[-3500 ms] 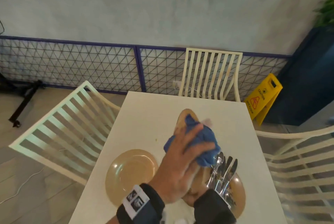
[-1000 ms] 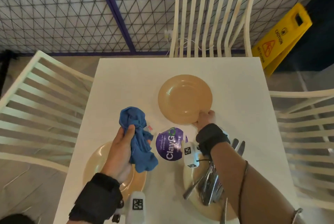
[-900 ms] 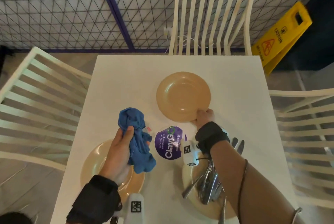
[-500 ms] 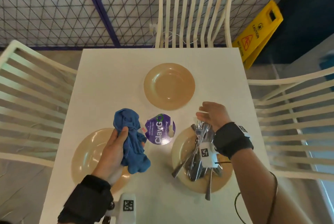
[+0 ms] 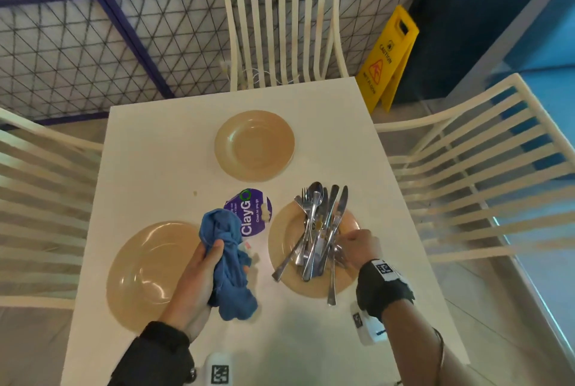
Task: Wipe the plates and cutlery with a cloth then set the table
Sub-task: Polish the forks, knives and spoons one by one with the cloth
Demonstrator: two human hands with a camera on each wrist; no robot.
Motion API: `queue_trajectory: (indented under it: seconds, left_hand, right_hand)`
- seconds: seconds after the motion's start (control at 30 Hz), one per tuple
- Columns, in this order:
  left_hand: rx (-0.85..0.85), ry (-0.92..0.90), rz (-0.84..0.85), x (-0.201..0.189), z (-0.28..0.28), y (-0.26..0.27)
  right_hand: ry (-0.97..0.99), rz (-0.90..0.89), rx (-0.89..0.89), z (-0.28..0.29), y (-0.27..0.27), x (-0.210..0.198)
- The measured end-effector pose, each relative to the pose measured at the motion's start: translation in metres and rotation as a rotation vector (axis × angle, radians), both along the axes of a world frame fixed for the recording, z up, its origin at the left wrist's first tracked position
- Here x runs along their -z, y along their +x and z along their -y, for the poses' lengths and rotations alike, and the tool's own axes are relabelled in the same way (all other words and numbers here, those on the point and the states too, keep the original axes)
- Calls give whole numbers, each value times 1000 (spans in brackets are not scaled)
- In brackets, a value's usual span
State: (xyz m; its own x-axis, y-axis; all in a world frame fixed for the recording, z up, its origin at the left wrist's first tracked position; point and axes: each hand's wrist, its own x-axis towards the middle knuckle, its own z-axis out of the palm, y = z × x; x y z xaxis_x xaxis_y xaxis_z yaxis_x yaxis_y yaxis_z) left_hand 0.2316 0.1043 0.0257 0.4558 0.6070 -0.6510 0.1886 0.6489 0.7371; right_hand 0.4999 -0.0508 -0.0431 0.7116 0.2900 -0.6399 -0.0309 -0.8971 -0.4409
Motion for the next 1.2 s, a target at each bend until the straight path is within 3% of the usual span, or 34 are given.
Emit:
queue_trajectory:
  seconds: [0.33, 0.83, 1.0, 1.2]
  left_hand:
    - [-5, 56, -52, -9, 22, -2]
    - [-13, 37, -74, -25, 61, 26]
    - [-60, 7, 65, -51, 50, 43]
    - [-159, -170, 454, -90, 35, 64]
  right_hand:
    - [-67, 52, -50, -18, -5, 8]
    - [140, 76, -65, -11, 1, -17]
    - [356, 105, -183, -7, -1, -50]
    - [483, 170, -352, -1, -18, -102]
